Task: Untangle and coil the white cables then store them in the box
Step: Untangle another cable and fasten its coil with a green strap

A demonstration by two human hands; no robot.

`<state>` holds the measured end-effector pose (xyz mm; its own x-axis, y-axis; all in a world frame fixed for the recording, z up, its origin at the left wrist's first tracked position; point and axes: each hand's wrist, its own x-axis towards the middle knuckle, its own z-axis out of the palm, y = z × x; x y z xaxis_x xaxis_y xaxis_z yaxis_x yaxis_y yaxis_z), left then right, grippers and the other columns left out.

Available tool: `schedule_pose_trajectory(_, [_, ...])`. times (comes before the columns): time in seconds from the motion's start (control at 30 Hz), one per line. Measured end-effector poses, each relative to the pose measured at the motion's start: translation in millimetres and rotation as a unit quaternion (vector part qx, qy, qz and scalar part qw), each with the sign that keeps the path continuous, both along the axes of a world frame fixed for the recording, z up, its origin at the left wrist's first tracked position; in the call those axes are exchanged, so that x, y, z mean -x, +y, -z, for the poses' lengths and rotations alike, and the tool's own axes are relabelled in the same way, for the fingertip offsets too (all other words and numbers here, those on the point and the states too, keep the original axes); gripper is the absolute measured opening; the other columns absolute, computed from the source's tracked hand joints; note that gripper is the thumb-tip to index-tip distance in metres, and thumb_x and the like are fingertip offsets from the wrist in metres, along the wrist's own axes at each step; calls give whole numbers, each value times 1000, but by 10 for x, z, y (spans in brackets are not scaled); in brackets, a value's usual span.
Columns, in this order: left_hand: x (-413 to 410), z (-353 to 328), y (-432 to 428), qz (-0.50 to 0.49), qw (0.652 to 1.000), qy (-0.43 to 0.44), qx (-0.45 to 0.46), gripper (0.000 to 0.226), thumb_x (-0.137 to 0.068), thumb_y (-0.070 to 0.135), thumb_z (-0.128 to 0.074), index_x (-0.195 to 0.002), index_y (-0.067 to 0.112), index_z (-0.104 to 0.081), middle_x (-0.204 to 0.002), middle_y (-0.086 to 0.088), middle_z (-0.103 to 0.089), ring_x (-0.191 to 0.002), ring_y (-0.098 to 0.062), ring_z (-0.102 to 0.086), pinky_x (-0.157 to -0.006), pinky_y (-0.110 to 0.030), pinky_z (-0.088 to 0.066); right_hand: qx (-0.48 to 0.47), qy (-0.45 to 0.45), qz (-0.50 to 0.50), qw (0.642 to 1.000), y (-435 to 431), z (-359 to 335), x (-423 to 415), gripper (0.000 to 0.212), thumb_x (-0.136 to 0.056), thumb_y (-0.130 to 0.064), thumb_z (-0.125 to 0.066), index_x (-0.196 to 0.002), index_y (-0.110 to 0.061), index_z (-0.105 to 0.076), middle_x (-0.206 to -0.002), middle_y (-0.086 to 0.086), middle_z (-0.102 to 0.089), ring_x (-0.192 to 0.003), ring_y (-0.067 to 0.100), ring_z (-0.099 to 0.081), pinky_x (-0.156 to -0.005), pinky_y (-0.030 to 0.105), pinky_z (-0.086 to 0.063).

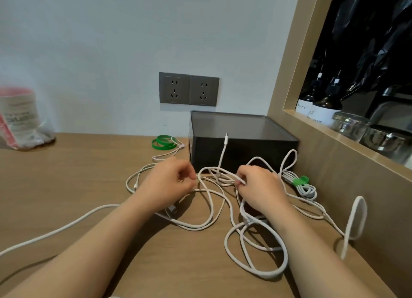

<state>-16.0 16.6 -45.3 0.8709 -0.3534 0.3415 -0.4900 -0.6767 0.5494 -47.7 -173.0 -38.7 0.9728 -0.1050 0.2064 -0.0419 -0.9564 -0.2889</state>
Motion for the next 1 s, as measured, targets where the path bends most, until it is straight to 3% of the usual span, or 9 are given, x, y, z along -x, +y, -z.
schedule_pose_trajectory(0.13, [-59,25,160,45,998,35,-24,17,-82,29,-69,-79,38,-55,-91,15,-53,-85,0,-49,-68,-12,-38,-22,-21,22,999,-4,23,5,15,-87,-19,-60,-93,-30,-50,-91,-7,-55,-92,15,-54,-88,33,-43])
schedule_pose_trajectory(0.27, [-104,94,205,124,977,69,-160,11,-82,34,-69,-83,43,-62,-93,21,-53,-93,-1,-48,-86,-27,-42,-61,31,-135,988,38,-72,93,30,-78,-29,-69,-98,-39,-49,-109,-18,-42,-108,6,-36,-93,30,-34])
schedule_pose_trajectory(0.37, [-128,121,173,89,987,31,-133,22,-86,22,-65,-79,42,-59,-90,22,-55,-87,2,-49,-79,-18,-40,-49,-15,-211,976,125,-136,166,26,-78,-22,-68,-86,-37,-48,-98,-20,-38,-102,4,-36,-88,24,-35])
schedule_pose_trajectory(0.47, [-101,71,184,57,996,-2,-73,15,-84,26,-66,-76,38,-60,-97,13,-57,-96,-4,-52,-83,-22,-43,36,-106,-145,983,158,-140,152,29,-83,-14,-61,-78,-32,-39,-87,-15,-38,-89,8,-39,-79,21,-34])
schedule_pose_trajectory(0.53, [10,-66,213,116,991,60,-17,14,-78,31,-73,-76,38,-61,-95,14,-57,-92,1,-51,-79,-18,-41,47,-139,-65,987,123,-135,145,35,-85,-11,-58,-69,-30,-33,-78,-10,-41,-82,12,-44,-72,24,-38])
schedule_pose_trajectory(0.6, [135,-196,215,216,962,143,-86,21,-70,35,-80,-79,40,-61,-92,20,-55,-88,5,-50,-77,-15,-41,-36,-104,-43,993,92,-190,193,31,-84,-11,-60,-66,-24,-38,-72,-6,-47,-76,14,-51,-67,28,-46])
schedule_pose_trajectory(0.73, [161,-254,170,231,913,166,-292,27,-74,21,-77,-95,32,-64,-86,25,-50,-82,3,-50,-79,-20,-45,-257,81,-273,924,229,-469,426,15,-76,-18,-74,-78,-16,-59,-71,-7,-58,-64,3,-55,-63,20,-49])
schedule_pose_trajectory(0.9, [28,-228,242,144,954,126,-230,27,-77,6,-67,-69,26,-51,-67,15,-58,-72,-4,-60,-67,-19,-48,-15,142,-252,957,345,-257,287,17,-77,-26,-72,-89,-23,-60,-90,-8,-58,-85,9,-56,-77,29,-52])
schedule_pose_trajectory(1.0, [14,-177,290,127,966,105,-198,30,-77,5,-67,-66,26,-49,-64,14,-57,-70,-2,-59,-62,-12,-45,-3,154,-232,960,325,-137,239,18,-81,-31,-68,-96,-23,-61,-95,-8,-57,-90,10,-54,-81,30,-50])
